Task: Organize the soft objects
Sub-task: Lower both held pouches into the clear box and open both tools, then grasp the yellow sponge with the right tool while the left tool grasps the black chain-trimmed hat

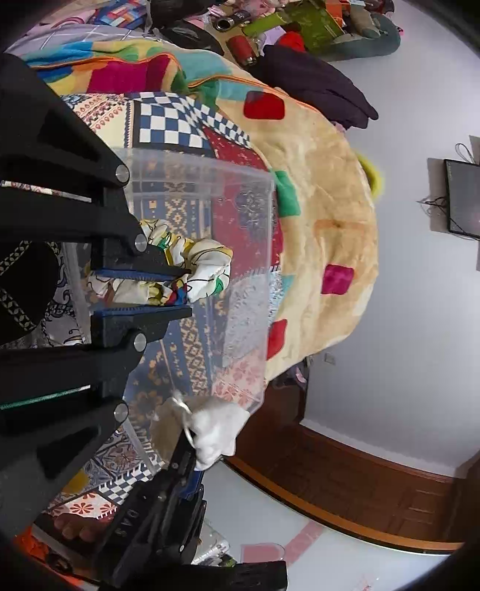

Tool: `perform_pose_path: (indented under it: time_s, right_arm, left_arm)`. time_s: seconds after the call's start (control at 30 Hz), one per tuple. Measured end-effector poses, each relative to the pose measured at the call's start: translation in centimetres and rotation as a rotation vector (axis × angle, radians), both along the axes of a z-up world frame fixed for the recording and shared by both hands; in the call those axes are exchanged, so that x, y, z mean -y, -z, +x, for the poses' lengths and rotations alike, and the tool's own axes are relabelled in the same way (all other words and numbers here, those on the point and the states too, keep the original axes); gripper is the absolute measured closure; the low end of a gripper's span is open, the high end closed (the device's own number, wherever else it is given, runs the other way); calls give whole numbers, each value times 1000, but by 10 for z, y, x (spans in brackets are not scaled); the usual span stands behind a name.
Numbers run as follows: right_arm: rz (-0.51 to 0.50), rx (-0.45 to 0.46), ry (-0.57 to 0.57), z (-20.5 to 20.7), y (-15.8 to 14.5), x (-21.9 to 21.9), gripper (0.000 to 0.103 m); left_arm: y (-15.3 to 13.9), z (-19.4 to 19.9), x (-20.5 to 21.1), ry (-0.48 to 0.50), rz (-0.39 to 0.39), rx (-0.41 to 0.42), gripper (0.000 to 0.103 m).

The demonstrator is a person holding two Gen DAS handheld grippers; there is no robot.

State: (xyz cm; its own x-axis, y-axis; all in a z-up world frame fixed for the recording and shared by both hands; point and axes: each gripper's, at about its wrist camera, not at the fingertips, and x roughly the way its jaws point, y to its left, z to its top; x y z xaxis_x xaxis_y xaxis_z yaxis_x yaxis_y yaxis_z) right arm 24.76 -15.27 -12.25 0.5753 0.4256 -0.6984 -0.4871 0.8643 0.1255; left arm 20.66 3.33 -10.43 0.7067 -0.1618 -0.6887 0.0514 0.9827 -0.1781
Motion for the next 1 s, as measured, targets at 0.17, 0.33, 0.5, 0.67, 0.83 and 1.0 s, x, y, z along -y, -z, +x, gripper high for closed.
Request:
perform_pose_path:
  time_s: [0.17, 0.33, 0.5, 0.67, 0.83, 1.0]
  right_arm:
    - [-41, -15, -21, -5, -2, 0, 63]
    - [-4, -6, -25, -15, -17, 11, 37]
    - [55, 34, -3, -34, -37, 31, 20]
    - [48, 31, 20, -54, -38, 51, 19]
    - [29, -23, 39, -69, -20, 63, 19]
    - [-4, -102, 41, -82, 10, 67, 19]
  left_arm:
    - [-4, -8, 3, 5, -5, 3, 57]
    - [-26, -32, 1, 2, 6, 61, 43]
    - [-41, -60, -4, -29, 36, 107, 28]
    - [-38, -83, -6, -44, 43, 103, 19]
    - [-18, -102, -9, -64, 35, 49, 17]
    - [11, -111, -9, -72, 20, -32, 18]
